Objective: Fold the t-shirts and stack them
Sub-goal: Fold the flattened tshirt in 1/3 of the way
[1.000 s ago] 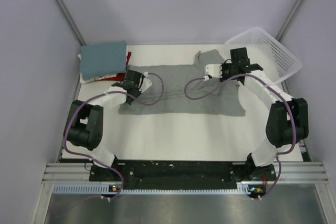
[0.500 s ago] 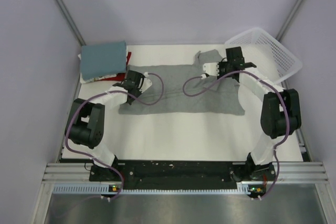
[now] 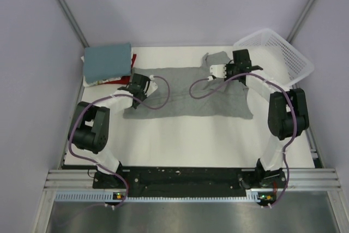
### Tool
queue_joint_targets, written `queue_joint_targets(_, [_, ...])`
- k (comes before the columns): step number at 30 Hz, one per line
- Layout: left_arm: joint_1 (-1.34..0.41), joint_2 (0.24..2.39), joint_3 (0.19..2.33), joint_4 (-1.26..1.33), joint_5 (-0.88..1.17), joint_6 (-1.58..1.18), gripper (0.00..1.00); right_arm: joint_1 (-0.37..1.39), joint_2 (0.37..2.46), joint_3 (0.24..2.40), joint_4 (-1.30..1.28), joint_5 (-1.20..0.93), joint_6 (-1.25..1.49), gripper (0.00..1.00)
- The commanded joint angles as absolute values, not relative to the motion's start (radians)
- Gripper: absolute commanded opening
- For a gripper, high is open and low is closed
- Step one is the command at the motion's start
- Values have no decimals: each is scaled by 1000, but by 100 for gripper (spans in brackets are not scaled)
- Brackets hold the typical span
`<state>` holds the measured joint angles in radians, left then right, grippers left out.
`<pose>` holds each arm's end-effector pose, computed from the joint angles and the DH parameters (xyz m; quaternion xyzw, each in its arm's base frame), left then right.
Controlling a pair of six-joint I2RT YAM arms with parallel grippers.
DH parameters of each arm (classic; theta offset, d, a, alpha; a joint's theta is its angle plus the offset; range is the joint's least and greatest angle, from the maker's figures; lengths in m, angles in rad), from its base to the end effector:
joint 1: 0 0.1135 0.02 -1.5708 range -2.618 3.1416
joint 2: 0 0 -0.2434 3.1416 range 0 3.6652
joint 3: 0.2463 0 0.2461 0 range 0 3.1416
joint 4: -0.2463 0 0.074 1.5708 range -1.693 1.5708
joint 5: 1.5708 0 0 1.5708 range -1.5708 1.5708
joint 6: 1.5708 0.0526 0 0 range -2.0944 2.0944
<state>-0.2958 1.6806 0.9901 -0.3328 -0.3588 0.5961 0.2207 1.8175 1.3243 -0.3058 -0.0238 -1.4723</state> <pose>0.3240 -0.0794 0.1444 0.3651 0.8755 0.2096 0.2373 0.3962 0.0902 0.1987 -0.6968 0.6105 -0.2115 0.3115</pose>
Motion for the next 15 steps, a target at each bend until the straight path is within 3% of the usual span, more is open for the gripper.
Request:
queue_joint_targets(1, [-288,1701,1002,-285,-409,578,12,232,1838,1345,-174,-9,-1424,18])
queue_joint_targets(3, [-284,1709,1034,-264,-449,558,26,235,1856,1353,-96,39,-1311,39])
queue_joint_targets(6, [-258,1712,1106,-242,-503,540,44,247,1870,1394,101,219,-1067,57])
queue_joint_targets(8, [-226,1709,1167,-242,-518,528,50,252,1871,1464,143,422,-859,71])
queue_joint_targets(10, [-198,1692,1231,-288,-491,509,52,250,1882,1627,-80,593,-618,73])
queue_joint_targets(12, [-192,1645,1246,-345,-413,511,52,247,1888,1782,-402,611,-398,71])
queue_joint_targets(15, [-201,1540,1177,-400,-237,557,51,247,1800,1735,-595,537,-168,65])
